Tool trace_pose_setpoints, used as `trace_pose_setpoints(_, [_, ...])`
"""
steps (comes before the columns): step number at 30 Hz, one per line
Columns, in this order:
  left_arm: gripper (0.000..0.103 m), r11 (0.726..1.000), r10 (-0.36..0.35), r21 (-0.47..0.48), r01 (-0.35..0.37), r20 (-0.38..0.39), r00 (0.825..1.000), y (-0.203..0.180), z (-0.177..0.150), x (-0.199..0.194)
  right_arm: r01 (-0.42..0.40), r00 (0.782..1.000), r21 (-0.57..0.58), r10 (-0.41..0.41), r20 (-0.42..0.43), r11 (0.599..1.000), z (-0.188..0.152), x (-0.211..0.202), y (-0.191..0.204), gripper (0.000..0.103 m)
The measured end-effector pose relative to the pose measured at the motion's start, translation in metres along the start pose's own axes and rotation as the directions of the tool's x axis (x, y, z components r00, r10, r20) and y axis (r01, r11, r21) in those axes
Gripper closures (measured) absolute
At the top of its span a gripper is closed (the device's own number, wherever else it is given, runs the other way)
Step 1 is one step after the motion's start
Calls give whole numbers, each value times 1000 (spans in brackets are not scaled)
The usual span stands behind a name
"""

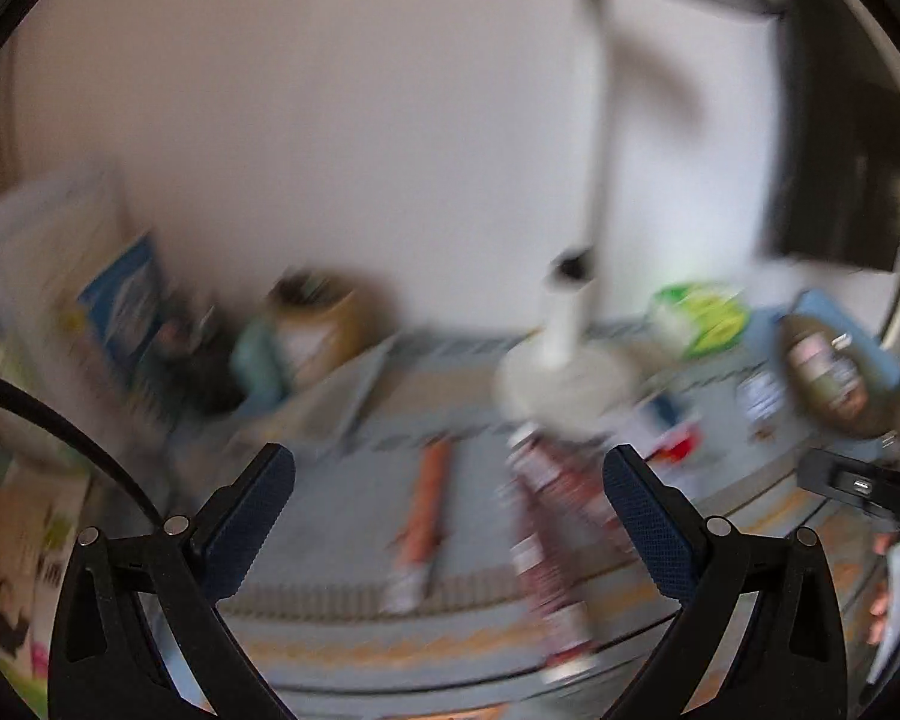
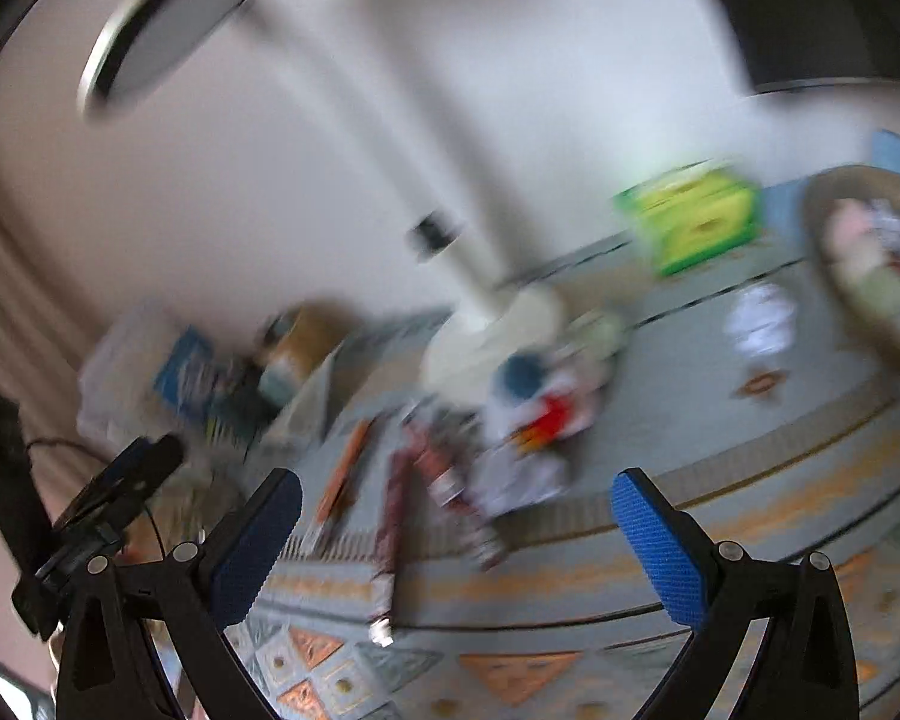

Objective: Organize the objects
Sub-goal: 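Move both grippers back to the long red and orange snack boxes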

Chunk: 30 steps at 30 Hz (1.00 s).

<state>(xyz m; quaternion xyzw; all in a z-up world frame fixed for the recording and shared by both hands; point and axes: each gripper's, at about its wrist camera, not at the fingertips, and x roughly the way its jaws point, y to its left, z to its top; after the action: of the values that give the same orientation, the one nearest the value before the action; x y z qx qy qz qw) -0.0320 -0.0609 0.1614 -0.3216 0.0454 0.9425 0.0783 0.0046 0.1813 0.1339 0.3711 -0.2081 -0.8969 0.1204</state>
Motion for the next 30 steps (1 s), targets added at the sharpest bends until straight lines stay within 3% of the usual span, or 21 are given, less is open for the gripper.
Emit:
trace_pose_setpoints(4, [0,998,69,-8,-70,-93,993,28,-39,43,67,995,-161,-77,-56,985,-30,43,48,0])
trace_pose_setpoints(12, [0,1000,13,26,-9,-152,988,23,-72,99,179,965,-321,-229,-126,930,-70,104,62,0])
trace_pose_setpoints(19, [0,1000,-2,28,8,-236,972,17,-83,141,205,942,-391,-289,-169,897,-88,147,66,0])
trace_pose_setpoints(22, [0,999,-53,-12,52,-277,959,20,-83,150,220,938,-396,-306,-166,891,-89,161,66,0])
trace_pose_setpoints(24, [0,999,-42,-15,40,-277,960,20,-82,150,239,937,-423,-322,-137,874,-90,167,70,0])
trace_pose_setpoints(30, [0,999,-42,-17,39,-277,960,19,-84,148,239,939,-415,-317,-131,878,-85,173,73,0])
